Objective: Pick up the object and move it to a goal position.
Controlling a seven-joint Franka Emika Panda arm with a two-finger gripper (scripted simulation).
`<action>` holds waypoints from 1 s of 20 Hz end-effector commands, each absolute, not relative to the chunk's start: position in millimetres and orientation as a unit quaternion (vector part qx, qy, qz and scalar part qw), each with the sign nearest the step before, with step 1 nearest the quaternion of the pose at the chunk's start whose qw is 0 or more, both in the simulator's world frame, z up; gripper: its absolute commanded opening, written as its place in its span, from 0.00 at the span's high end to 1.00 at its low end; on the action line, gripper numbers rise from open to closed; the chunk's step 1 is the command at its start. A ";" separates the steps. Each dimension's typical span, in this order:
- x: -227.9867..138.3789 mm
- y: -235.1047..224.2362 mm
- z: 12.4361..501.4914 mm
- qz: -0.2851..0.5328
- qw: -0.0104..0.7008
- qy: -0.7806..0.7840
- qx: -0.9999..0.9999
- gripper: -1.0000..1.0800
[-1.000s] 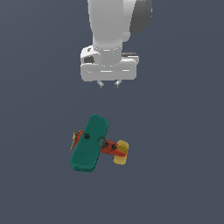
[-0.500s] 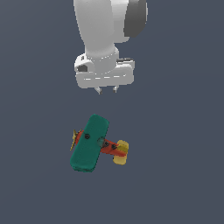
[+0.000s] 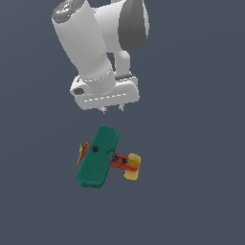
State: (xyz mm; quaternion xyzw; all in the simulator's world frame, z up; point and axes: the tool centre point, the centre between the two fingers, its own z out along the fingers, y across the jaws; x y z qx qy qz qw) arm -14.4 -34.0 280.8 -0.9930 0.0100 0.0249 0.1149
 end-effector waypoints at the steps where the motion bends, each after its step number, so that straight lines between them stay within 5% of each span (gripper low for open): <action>1: -5.0 -38.5 275.8 0.025 0.133 0.015 -0.991 0.38; 20: 60.4 -80.1 233.8 -0.001 0.268 0.044 -0.963 0.38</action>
